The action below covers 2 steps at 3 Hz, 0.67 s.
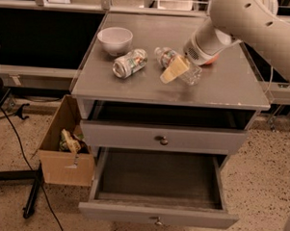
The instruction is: Place water bottle into middle drawer
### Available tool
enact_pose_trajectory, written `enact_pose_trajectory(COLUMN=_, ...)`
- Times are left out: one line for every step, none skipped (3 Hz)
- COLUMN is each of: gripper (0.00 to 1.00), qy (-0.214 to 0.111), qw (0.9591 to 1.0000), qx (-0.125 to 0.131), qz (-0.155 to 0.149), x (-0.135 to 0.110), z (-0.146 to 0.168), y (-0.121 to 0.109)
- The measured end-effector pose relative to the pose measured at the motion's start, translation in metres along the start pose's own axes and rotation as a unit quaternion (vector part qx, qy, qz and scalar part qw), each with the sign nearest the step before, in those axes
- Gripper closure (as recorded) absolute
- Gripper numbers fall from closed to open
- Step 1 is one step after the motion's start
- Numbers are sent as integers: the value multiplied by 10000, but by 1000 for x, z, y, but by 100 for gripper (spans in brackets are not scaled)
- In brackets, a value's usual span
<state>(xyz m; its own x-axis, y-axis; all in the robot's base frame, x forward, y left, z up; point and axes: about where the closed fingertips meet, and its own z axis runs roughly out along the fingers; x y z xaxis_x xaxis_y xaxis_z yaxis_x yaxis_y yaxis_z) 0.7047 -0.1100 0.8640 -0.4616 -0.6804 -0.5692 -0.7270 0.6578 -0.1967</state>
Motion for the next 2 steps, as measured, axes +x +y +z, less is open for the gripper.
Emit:
enact_pose_trajectory(gripper=12, qy=2, qw=10000, qx=38, qz=41, x=-1, z=6, y=-3)
enact_pose_trajectory(gripper=11, qy=-15, qw=9999, qx=110, qz=85, x=-2, z=11, y=-10)
